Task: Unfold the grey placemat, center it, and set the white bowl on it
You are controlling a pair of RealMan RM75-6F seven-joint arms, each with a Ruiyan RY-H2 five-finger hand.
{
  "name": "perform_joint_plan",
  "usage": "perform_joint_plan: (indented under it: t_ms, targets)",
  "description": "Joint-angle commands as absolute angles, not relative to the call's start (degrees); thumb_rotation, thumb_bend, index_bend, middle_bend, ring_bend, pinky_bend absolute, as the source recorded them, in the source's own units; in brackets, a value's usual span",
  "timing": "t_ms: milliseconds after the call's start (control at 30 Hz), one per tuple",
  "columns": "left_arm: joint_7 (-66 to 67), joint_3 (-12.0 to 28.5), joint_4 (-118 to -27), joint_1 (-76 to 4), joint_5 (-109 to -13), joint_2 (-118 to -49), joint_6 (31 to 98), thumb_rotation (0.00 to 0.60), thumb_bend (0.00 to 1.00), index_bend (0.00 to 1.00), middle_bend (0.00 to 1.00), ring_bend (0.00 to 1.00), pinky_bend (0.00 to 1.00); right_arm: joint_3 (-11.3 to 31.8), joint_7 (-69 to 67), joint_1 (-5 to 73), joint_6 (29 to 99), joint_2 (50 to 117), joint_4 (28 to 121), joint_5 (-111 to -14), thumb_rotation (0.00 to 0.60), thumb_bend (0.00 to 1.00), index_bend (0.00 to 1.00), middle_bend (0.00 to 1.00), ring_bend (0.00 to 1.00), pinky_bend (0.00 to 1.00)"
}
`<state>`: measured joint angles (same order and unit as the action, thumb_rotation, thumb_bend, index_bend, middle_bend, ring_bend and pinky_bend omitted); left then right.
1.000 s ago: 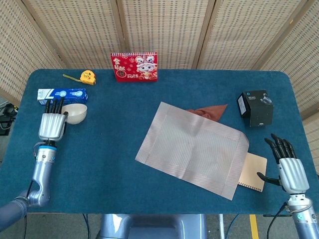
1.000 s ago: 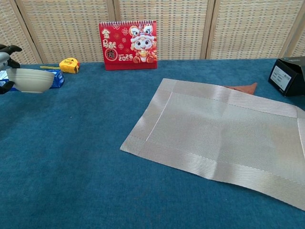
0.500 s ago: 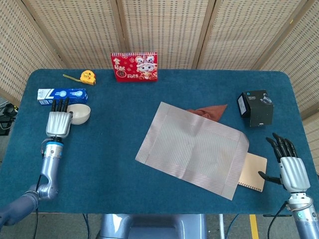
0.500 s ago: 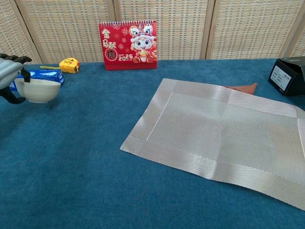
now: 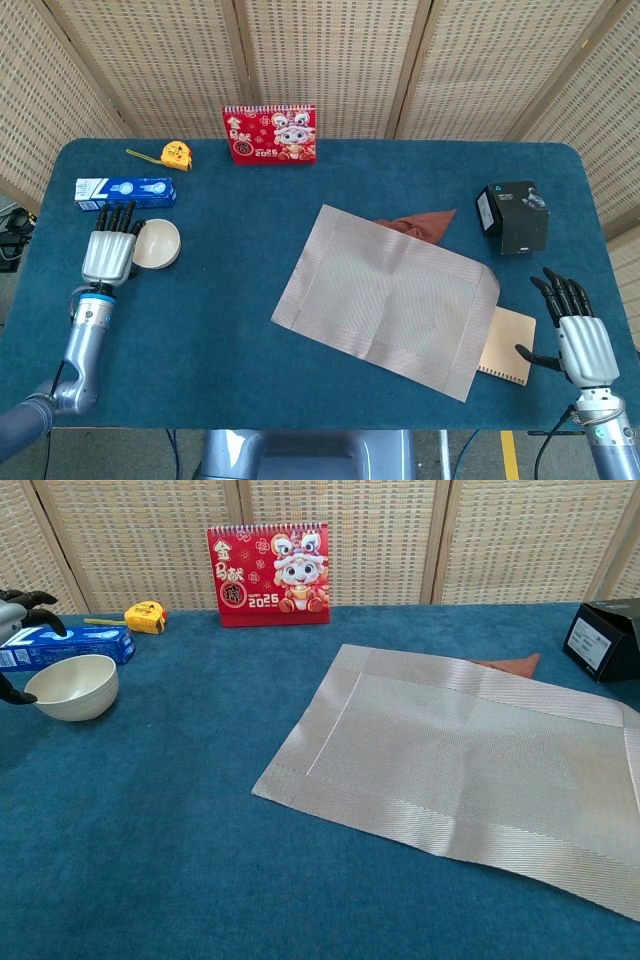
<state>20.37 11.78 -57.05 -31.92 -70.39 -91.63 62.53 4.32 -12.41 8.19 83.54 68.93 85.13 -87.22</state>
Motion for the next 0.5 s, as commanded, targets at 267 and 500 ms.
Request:
perform_joint_plan:
  t_ms: [267,500]
  targets:
    - [12.19,8.12,-70.92,-30.76,-79.2,-84.7,66.06,0.6,0.15,0.18,0.0,0.0,0.0,4.06,-12.35,8.05,83.96,68.84,85.7,-87.88,0.6,0.13,0.13,0.0,0.0,0.0]
    - [14.67,5.92,-75.8,-32.22,-83.2,-85.97,65.81,0.6,0.09,0.16,0.0,0.0,0.0,4.22,-12.96,8.05,83.89,68.51,85.78,-87.66,0.6,0.13,0.13,0.0,0.0,0.0]
